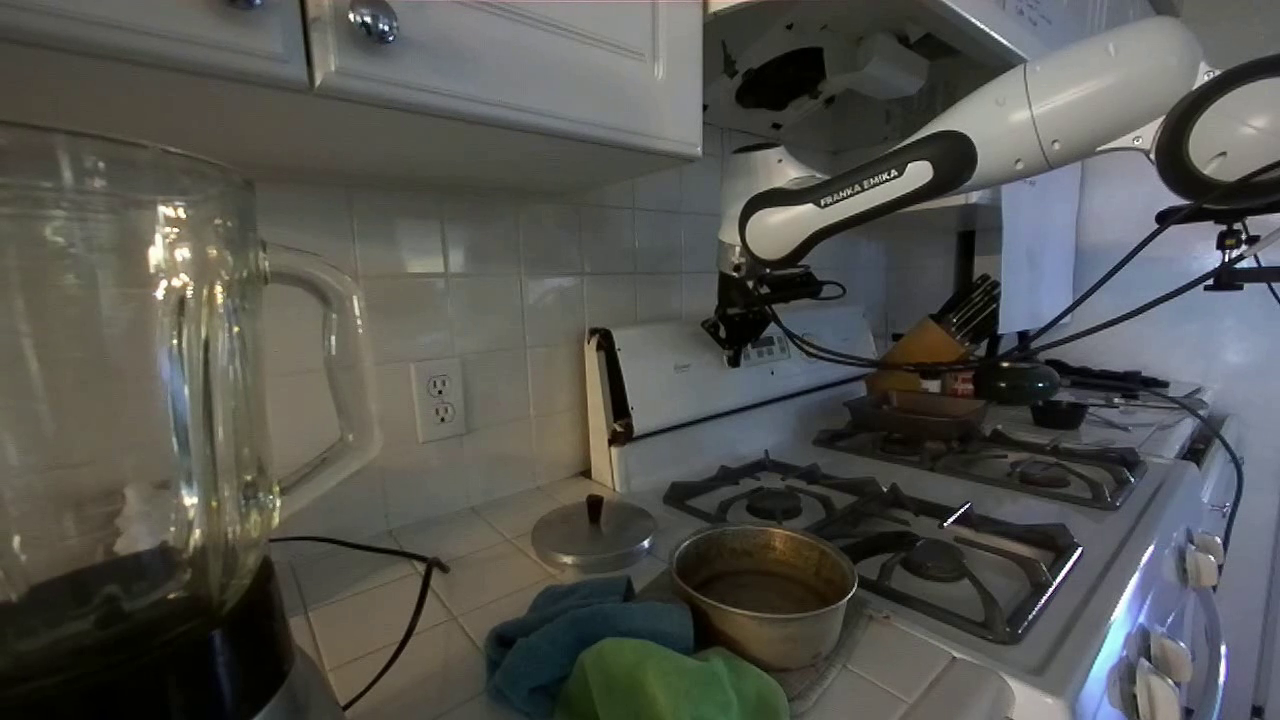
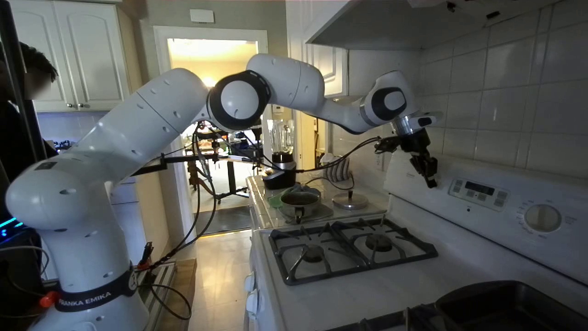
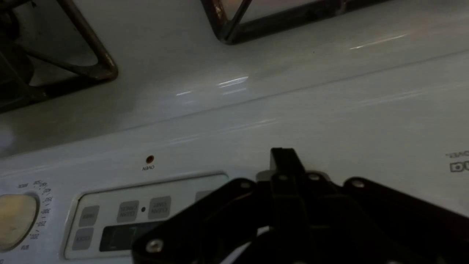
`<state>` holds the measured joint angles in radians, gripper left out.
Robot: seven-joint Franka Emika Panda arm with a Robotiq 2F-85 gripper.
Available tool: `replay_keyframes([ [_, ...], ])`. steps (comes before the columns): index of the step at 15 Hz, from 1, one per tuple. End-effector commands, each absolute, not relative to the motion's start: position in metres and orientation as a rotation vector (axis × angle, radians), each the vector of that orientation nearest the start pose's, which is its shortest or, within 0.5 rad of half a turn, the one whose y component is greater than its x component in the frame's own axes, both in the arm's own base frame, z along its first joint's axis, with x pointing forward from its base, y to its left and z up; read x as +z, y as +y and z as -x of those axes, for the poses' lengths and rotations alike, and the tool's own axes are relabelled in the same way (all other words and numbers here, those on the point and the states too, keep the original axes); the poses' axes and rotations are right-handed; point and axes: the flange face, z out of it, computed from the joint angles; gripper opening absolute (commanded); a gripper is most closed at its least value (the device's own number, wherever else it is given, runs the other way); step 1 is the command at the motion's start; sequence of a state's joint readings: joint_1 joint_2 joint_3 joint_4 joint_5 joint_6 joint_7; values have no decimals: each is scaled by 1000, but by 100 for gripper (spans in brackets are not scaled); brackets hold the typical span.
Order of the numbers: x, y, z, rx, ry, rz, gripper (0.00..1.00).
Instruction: Flip a switch on the stove
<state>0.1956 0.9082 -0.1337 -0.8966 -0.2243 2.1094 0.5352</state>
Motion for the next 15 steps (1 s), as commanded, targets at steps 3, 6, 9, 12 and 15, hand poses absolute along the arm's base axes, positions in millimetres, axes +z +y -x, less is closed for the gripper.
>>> replay_keyframes([
  [3,374,85,-815,-690,522,3189,0],
  [6,379,88,-811,-677,528,3187,0],
  [9,384,91,-805,-635,545,3187,0],
  [12,385,90,-800,-622,578,3166,0],
  [15,386,90,-793,-611,612,3122,0],
])
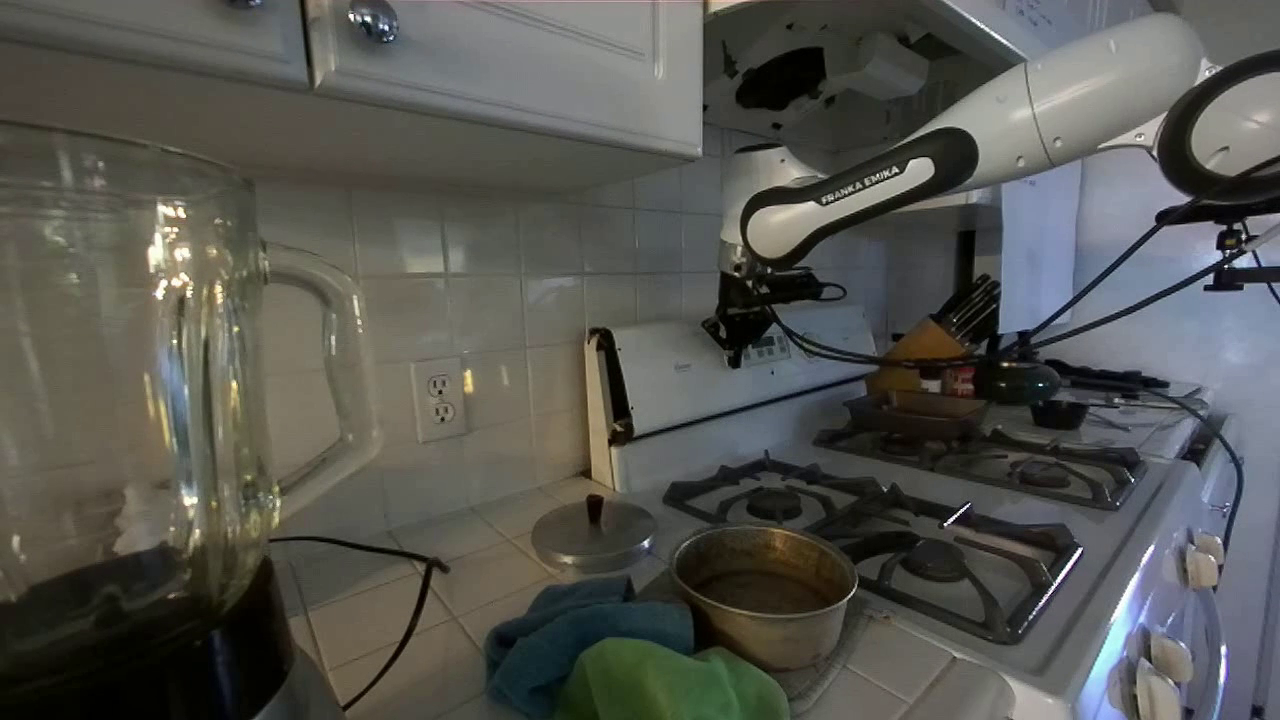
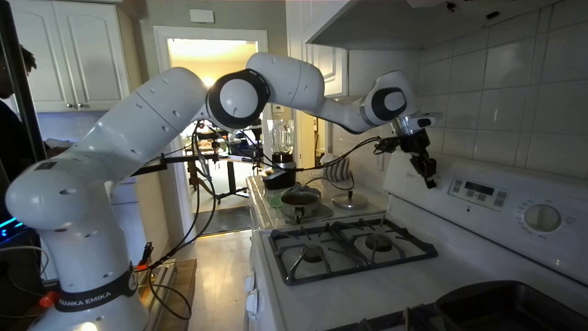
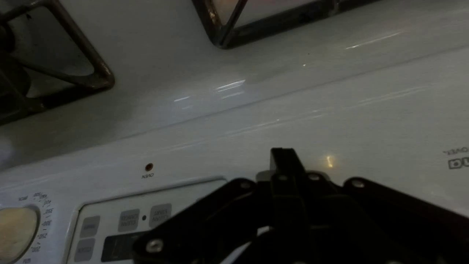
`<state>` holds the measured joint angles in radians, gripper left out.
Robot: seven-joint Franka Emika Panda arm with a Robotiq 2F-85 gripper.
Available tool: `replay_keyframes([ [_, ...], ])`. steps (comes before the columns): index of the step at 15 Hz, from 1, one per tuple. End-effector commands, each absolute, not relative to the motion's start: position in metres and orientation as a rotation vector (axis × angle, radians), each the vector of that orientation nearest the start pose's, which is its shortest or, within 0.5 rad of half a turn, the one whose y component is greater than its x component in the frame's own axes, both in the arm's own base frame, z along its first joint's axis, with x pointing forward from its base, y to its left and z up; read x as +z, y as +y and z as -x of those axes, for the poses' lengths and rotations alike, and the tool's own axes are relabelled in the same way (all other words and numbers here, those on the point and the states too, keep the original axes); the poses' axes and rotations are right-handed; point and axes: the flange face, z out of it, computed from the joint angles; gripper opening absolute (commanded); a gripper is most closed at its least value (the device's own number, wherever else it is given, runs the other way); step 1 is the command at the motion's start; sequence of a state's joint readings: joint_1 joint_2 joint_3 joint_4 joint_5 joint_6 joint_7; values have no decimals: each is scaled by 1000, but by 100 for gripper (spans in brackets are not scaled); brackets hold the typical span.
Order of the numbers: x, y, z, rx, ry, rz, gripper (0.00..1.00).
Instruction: Flip a switch on the stove
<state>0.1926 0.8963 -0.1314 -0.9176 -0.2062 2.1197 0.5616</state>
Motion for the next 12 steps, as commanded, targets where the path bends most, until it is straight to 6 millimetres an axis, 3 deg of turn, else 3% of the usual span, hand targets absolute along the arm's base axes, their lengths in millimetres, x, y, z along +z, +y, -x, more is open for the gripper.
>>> replay_keyframes([
  [1,389,92,-789,-602,617,3106,0],
  [8,403,101,-749,-582,668,3038,0],
  [12,392,92,-722,-548,699,3032,0],
])
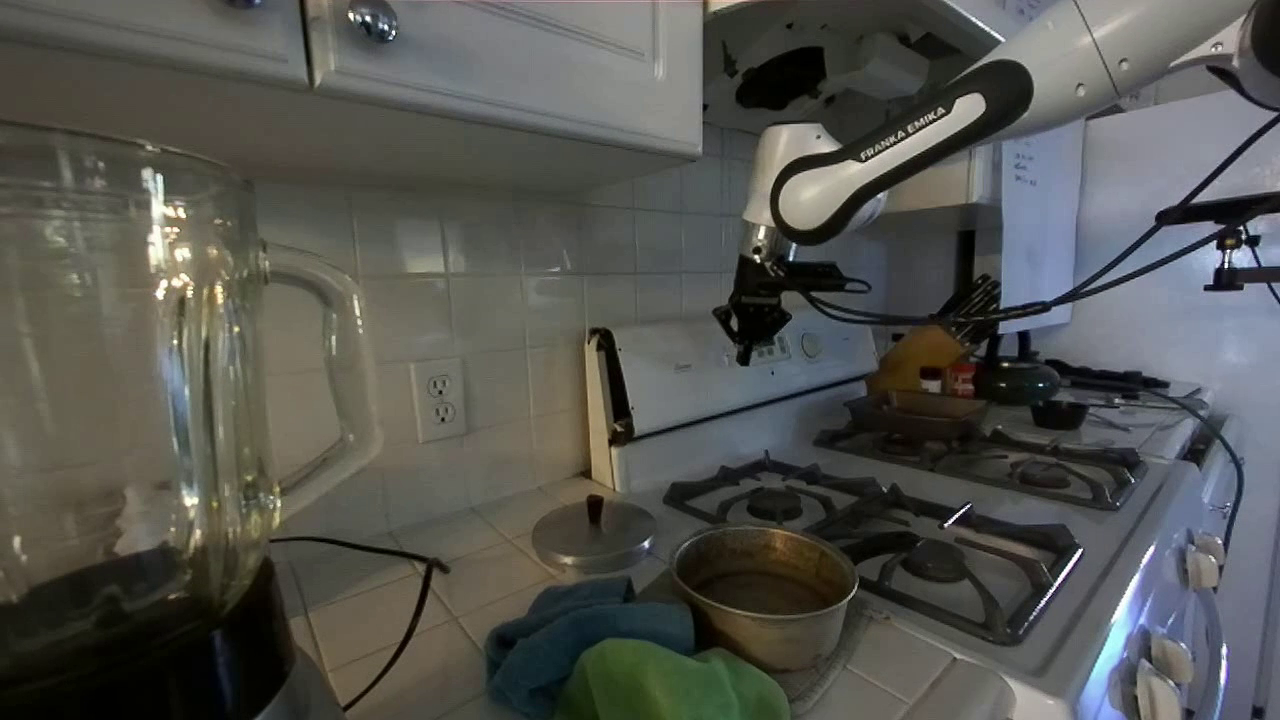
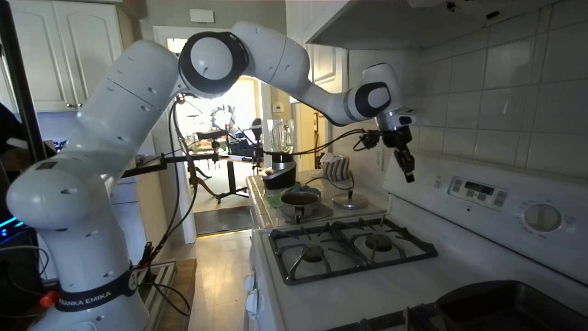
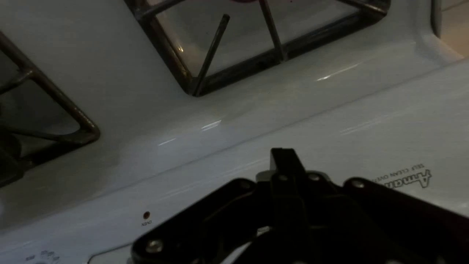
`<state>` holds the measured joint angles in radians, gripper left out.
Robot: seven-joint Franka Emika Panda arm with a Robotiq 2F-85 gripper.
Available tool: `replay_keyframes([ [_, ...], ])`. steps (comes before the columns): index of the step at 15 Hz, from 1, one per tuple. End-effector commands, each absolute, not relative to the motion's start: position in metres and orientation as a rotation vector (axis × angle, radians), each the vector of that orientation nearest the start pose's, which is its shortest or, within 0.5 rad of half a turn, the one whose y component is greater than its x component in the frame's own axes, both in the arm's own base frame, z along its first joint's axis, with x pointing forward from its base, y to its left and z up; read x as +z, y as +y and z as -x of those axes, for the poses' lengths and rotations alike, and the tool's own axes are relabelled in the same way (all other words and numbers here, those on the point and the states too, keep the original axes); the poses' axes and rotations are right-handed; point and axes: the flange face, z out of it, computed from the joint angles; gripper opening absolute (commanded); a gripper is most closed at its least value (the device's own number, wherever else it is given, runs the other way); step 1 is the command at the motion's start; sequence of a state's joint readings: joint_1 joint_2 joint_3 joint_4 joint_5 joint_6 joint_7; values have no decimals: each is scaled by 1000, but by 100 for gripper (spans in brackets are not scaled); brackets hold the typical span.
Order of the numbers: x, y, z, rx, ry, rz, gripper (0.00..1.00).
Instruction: Flip a switch on the stove
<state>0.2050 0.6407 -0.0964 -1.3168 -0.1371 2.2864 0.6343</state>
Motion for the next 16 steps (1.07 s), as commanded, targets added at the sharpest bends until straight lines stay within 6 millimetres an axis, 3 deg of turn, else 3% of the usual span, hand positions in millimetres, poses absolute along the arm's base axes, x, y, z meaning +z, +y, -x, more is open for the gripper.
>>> replay_keyframes([
  [1,389,91,-713,-529,687,3038,0],
  [7,376,87,-650,-399,564,3098,0],
  [16,387,79,-533,-282,244,3129,0],
])
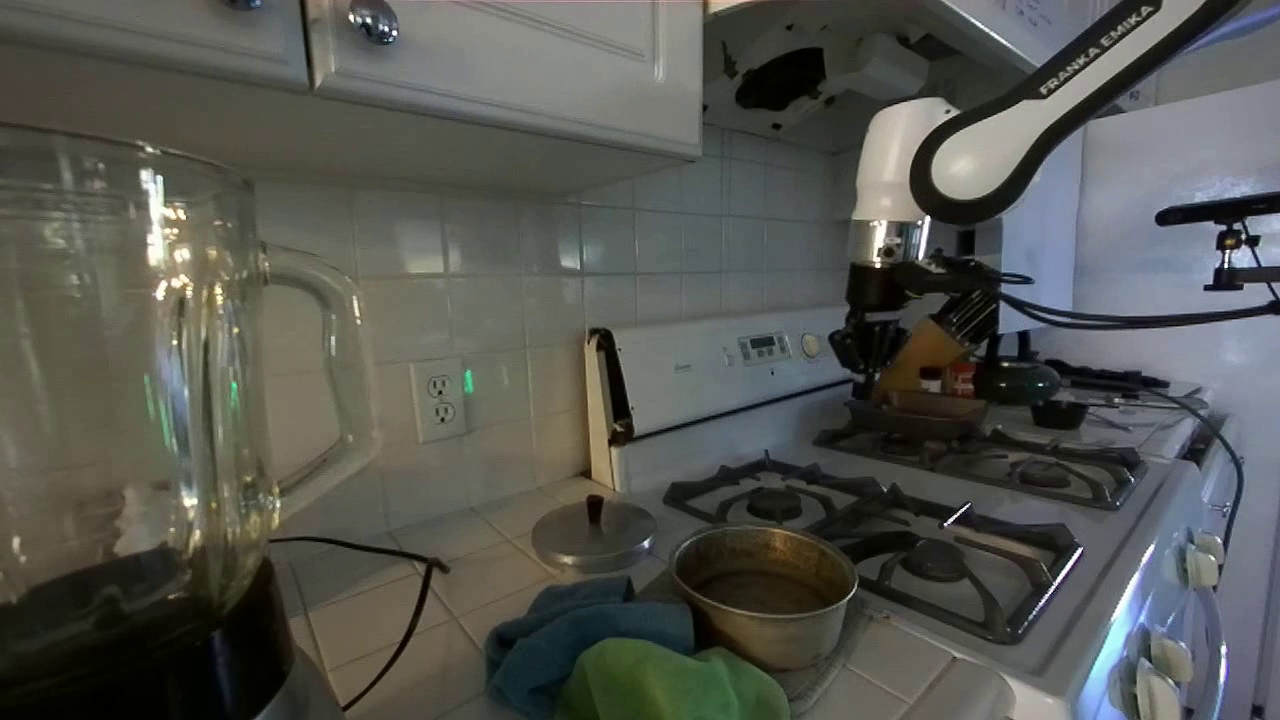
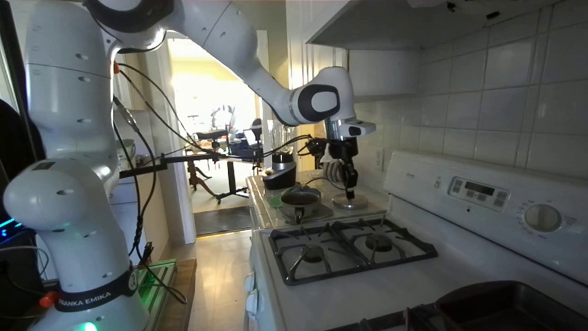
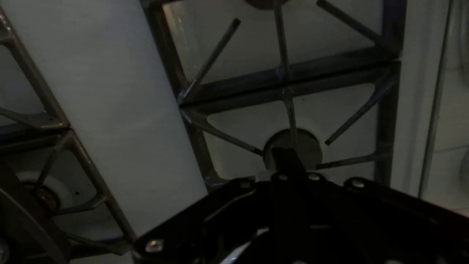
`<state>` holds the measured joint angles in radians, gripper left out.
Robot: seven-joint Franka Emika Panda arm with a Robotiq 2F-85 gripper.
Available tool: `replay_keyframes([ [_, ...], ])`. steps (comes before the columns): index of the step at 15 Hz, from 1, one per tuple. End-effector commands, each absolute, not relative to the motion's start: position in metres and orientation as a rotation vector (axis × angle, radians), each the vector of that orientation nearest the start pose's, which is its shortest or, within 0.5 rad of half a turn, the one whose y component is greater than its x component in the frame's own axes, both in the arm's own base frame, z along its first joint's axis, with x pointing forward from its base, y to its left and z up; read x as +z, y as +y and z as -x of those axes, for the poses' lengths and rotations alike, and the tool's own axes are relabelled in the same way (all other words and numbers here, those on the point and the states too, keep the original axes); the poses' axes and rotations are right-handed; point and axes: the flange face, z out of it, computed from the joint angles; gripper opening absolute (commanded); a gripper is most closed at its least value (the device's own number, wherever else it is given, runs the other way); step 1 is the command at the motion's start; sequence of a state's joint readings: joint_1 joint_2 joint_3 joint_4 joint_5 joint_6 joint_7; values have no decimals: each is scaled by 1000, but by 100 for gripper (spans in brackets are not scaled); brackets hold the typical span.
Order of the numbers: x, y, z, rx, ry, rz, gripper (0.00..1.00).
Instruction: Flip a switch on the stove
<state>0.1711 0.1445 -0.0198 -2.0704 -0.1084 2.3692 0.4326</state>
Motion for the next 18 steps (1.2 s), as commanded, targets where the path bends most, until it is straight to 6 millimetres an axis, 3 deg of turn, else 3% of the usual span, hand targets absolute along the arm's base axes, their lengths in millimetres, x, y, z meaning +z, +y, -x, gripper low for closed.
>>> replay_keyframes([
  [1,390,77,-523,-277,225,3129,0],
  [3,395,73,-505,-279,201,3130,2],
  [4,397,71,-497,-280,189,3133,27],
  [6,401,68,-481,-284,168,3140,31],
  [16,424,71,-432,-356,146,3119,98],
  [18,429,77,-424,-376,125,3114,100],
])
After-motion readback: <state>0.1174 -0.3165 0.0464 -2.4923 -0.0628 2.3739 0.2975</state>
